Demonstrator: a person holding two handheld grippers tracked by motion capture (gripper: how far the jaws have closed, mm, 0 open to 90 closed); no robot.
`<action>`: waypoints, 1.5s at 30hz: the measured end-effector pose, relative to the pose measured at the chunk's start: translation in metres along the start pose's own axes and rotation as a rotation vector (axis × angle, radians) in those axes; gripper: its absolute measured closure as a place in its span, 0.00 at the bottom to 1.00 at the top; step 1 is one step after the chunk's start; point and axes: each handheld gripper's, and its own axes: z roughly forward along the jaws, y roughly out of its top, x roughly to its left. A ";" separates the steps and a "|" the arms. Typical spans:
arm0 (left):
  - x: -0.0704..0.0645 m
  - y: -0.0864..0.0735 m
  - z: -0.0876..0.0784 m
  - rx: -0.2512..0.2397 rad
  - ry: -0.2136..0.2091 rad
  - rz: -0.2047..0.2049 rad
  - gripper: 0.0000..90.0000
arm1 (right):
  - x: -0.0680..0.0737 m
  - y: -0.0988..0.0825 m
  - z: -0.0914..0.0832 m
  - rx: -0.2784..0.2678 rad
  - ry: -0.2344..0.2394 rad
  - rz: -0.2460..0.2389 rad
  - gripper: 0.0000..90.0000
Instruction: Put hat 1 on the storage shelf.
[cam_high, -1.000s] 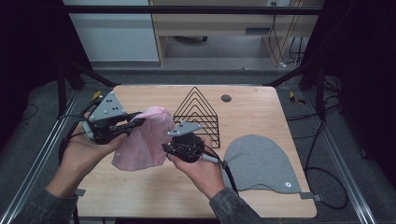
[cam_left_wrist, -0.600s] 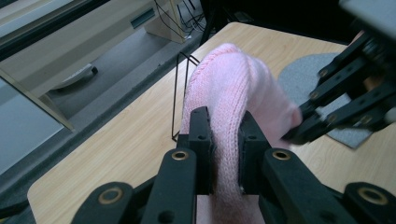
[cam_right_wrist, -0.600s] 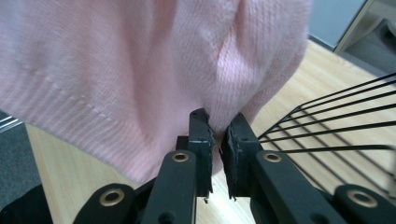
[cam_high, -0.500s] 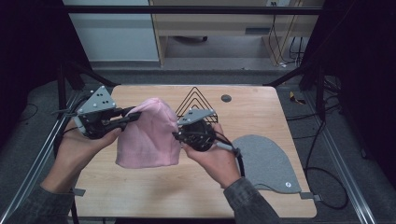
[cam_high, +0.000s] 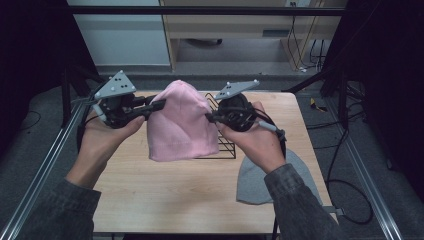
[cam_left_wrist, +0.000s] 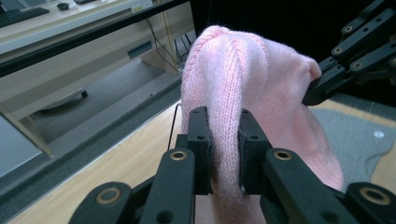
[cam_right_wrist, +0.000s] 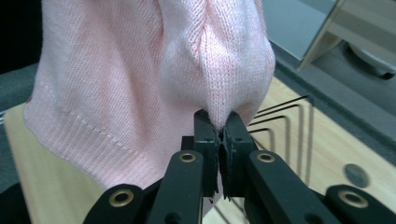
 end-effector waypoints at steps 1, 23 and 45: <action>0.002 0.003 0.004 -0.005 0.001 -0.008 0.87 | -0.005 0.002 -0.001 0.001 -0.005 0.002 0.97; 0.038 0.036 0.085 0.002 0.009 -0.074 0.86 | -0.085 0.013 0.016 -0.005 -0.112 0.101 0.97; 0.044 0.017 0.137 0.038 0.022 -0.042 0.86 | -0.109 -0.012 0.046 0.058 -0.153 0.103 0.96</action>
